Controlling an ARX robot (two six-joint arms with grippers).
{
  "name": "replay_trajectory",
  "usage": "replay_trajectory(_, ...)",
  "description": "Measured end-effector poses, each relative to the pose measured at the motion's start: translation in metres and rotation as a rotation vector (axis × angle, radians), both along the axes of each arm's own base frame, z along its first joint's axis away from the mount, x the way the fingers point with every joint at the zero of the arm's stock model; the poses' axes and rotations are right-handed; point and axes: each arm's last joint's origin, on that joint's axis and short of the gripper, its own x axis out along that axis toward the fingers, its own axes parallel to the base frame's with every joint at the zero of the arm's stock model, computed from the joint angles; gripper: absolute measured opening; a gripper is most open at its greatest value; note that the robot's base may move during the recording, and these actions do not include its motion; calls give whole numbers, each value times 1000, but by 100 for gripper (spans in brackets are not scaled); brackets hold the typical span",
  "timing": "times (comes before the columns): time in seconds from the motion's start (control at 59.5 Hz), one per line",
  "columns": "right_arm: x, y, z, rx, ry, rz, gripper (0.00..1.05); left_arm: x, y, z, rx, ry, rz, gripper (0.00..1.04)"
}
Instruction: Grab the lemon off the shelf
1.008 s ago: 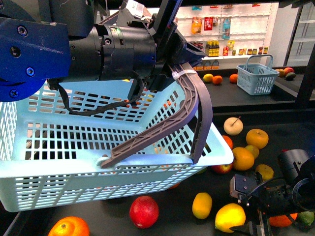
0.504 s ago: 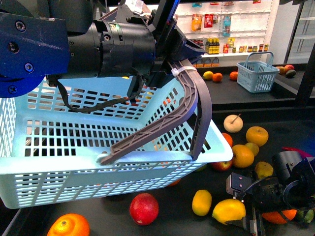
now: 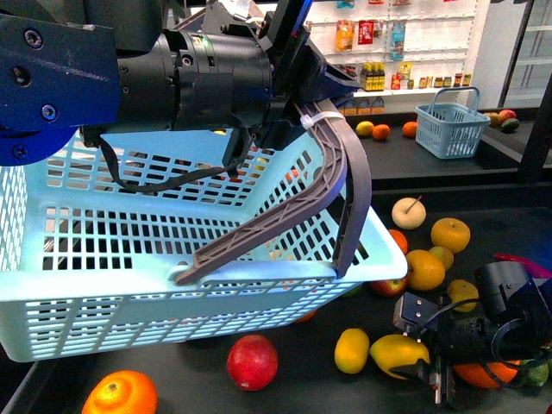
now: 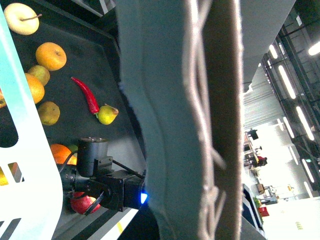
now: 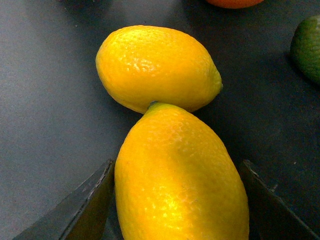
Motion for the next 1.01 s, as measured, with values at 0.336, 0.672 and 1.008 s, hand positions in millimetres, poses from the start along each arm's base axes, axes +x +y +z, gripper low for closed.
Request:
replay_trajectory(0.336, -2, -18, 75, 73, -243, -180, 63, 0, 0, 0, 0, 0, 0, 7)
replay_trajectory(0.672, -22, -28, 221, 355, -491, -358, 62, 0, 0, 0, 0, 0, 0, 7)
replay_trajectory(1.008, -59, 41, 253, 533, -395, -251, 62, 0, 0, 0, 0, 0, 0, 7)
